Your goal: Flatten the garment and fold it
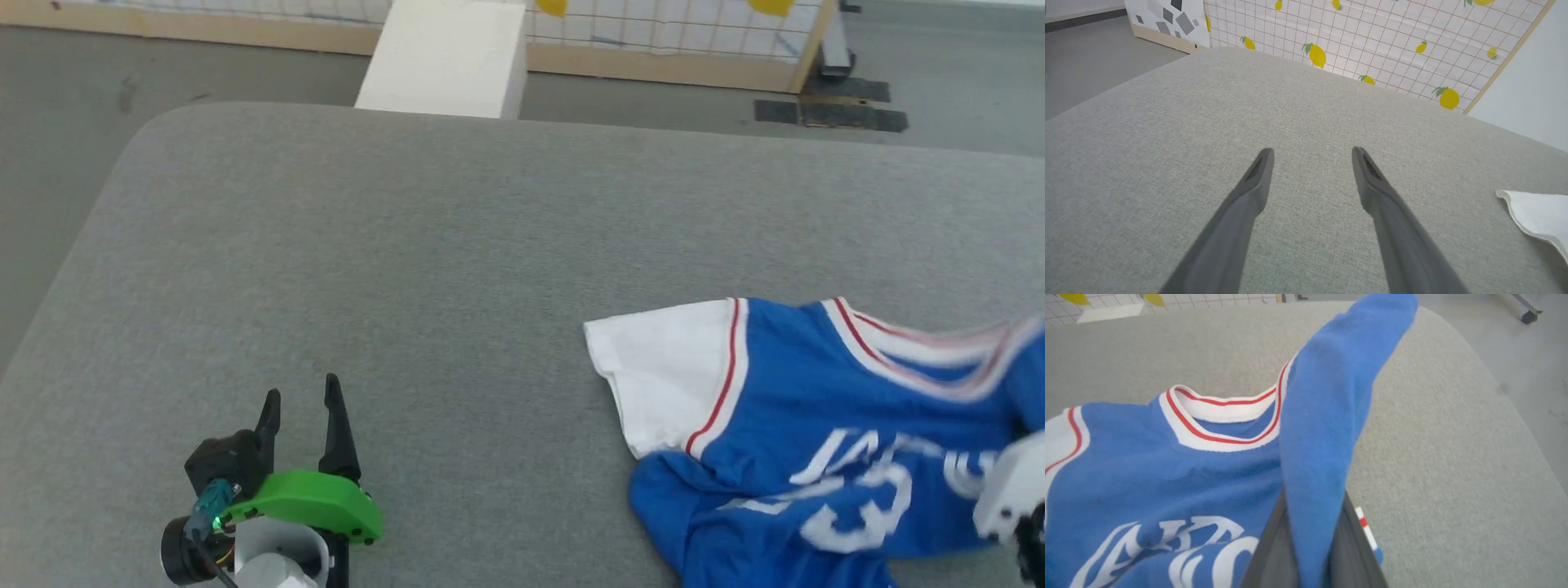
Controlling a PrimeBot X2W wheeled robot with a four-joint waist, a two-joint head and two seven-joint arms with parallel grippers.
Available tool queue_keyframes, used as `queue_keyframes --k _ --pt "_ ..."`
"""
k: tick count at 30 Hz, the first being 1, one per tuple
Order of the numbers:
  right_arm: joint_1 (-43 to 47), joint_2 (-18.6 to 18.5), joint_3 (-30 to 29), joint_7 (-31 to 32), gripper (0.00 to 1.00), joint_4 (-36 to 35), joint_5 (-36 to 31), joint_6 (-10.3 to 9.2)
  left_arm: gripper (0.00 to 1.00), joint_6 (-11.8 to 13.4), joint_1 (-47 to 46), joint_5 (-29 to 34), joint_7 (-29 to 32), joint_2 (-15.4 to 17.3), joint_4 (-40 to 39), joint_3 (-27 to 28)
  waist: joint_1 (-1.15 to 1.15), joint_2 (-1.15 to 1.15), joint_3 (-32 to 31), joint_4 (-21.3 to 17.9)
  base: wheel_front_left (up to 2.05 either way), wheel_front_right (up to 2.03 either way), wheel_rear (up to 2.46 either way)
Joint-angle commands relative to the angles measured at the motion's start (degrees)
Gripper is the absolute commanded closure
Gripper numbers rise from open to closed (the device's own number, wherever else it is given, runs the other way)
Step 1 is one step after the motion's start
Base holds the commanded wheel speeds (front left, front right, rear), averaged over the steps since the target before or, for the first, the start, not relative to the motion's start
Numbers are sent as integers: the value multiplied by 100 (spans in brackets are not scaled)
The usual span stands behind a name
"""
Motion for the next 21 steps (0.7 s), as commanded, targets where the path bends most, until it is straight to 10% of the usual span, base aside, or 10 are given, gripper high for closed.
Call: queue_keyframes --k 1,5,6,7,21 --pt "116 8 -14 204 100 111 108 -9 0 -38 -116 79 14 -6 26 -25 0 0 -5 -145 0 0 0" --pt "260 8 158 666 91 420 400 -9 0 -70 -138 78 73 -4 59 -100 0 0 -14 -322 0 0 0" --pt "274 8 210 694 59 469 465 -9 0 -80 -143 77 92 -6 70 -122 0 0 -27 -362 0 0 0" --pt "290 9 250 713 0 531 568 -9 0 -96 -154 76 117 -14 80 -155 0 0 -39 -406 0 0 0" --pt "582 9 783 -2031 0 -105 833 -9 0 -335 -996 162 784 -307 332 -932 0 0 -136 -1022 0 0 0"
